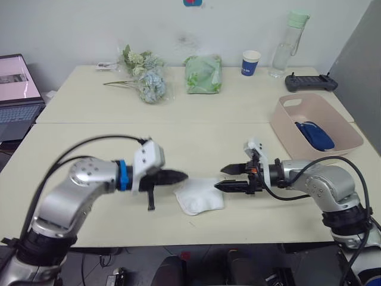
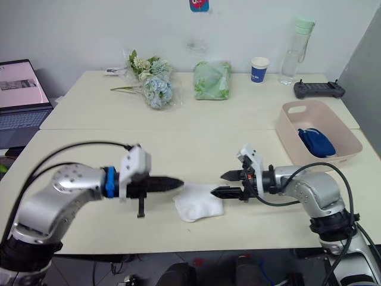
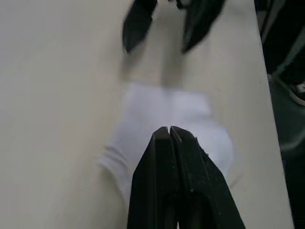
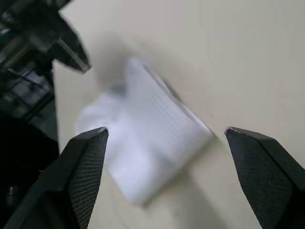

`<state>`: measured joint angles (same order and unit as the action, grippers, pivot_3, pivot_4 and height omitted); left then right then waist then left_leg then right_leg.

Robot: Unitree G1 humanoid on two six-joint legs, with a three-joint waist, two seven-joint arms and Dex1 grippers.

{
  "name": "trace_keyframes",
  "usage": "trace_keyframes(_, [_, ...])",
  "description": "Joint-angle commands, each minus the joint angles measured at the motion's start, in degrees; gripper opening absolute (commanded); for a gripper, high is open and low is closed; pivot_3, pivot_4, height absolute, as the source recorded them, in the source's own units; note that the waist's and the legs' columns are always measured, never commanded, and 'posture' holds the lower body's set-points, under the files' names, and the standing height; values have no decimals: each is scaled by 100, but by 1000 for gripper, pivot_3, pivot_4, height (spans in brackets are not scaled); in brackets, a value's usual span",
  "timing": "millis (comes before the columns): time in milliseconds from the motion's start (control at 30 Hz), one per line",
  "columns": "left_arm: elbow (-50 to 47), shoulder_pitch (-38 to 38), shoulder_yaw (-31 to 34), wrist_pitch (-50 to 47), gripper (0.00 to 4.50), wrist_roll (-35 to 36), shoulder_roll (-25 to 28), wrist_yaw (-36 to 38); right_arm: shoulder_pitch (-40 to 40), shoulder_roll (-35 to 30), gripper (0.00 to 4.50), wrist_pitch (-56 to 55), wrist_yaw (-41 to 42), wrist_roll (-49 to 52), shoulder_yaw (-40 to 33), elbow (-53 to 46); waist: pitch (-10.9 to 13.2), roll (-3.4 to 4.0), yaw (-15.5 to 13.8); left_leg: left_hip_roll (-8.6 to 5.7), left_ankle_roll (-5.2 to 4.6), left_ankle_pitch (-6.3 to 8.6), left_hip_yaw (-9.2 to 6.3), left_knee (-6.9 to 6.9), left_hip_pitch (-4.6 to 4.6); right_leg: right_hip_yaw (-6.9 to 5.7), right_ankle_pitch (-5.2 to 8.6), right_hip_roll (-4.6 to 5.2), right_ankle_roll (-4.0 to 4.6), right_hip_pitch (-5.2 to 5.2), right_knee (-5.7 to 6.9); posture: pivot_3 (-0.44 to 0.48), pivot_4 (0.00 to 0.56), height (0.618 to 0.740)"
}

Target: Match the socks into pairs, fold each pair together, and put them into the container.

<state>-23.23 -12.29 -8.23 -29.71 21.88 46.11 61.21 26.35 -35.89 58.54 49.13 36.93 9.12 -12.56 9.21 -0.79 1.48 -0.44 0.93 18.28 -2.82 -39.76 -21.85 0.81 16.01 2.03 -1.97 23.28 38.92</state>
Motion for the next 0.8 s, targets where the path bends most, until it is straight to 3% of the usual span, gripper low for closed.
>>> trace_keyframes(33, [563, 140, -123, 967, 0, -643, -186, -279, -153, -55, 4208, 174, -174, 35, -97, -384, 0, 1, -3, 0, 0, 0, 0, -1, 2, 0, 0, 0, 0, 0, 3, 0, 150, 740])
trace_keyframes(267, [1479, 306, -350, 1663, 0, -1068, -503, -249, -156, 448, 4208, 910, -557, 254, -61, -144, 0, 0, 0, 0, -1, 0, 1, -1, 0, 0, 0, 0, 1, -1, -1, 0, 150, 740])
trace_keyframes(400, [1578, 283, -343, 1717, 0, -1083, -550, -241, -18, 633, 4208, 1008, -501, 212, 91, 186, -1, 1, 2, -2, -1, 0, 2, -2, 2, 0, 0, 4, 1, -3, 0, 0, 150, 740])
trace_keyframes(800, [1406, 316, -312, 1672, 0, -1060, -574, -273, 423, 1793, 4208, 1749, -876, 591, -374, 997, -2, 2, 8, -1, -1, 0, 0, 0, 4, -1, 0, 3, 1, -3, 1, 0, 150, 740])
